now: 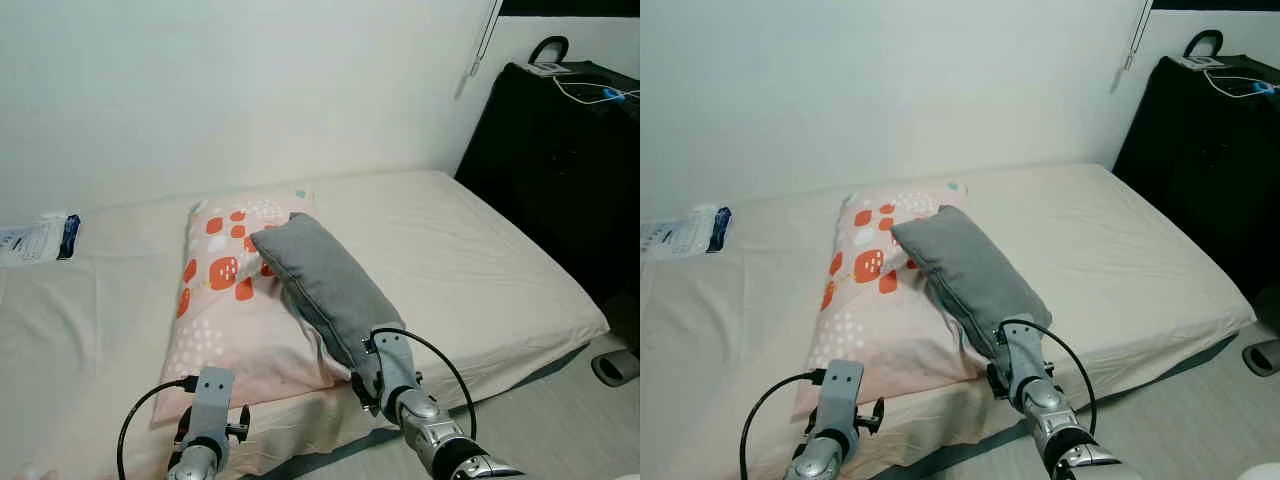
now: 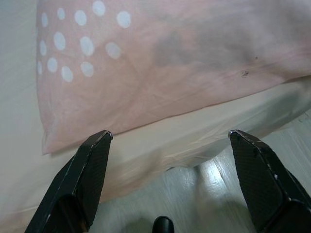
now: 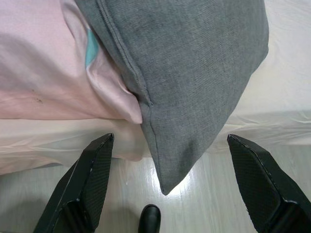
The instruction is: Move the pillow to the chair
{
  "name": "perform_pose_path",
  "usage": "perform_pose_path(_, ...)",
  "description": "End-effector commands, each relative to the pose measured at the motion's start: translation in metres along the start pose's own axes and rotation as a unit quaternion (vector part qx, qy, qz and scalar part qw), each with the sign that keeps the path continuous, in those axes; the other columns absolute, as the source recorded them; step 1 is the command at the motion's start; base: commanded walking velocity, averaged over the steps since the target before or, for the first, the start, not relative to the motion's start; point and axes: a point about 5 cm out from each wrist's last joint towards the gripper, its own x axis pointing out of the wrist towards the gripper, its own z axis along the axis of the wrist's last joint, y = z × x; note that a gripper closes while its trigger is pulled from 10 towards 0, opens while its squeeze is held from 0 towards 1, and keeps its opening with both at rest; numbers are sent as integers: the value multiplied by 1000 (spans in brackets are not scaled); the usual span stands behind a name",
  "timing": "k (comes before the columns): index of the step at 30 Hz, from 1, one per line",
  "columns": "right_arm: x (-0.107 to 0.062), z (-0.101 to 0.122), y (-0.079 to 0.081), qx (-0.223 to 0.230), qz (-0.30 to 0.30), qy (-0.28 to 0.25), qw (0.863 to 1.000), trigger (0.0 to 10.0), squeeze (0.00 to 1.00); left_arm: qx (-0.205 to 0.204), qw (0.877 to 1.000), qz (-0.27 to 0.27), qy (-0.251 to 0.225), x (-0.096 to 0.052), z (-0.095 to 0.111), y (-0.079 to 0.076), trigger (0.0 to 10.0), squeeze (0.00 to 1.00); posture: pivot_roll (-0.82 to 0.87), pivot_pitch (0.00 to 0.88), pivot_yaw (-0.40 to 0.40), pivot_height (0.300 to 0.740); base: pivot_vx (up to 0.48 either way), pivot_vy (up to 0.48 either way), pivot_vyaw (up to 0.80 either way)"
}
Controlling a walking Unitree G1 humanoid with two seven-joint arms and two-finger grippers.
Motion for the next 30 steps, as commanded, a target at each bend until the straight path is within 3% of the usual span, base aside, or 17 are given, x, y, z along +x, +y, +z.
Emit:
perform_pose_path(1,0,-3,-1,6,-3,6,1000,10000,0,-4,1000,2,12,-1,-5,1,10000,0,59,0,-79,740,0,0,0)
perform_pose_path(15,1,3,1,-6,-3,0,1000,10000,0,-8,1000,2,26,-2,-10,6,10000,0,57,0,-77,740,0,0,0)
perform_pose_path(18,1,7,-3,9,-13,-8,1000,10000,0,-2,1000,-5,29,-3,-12,3,10000,0,61,0,-84,740,0,0,0)
perform_pose_path(23,2,10,-3,-5,-3,-10,1000,10000,0,-19,999,4,42,-4,-17,-1,10000,0,55,0,-81,740,0,0,0)
perform_pose_path(30,0,4,-12,-5,-21,8,1000,10000,0,8,997,-24,78,-5,-25,-9,10000,0,46,0,-59,740,0,0,0)
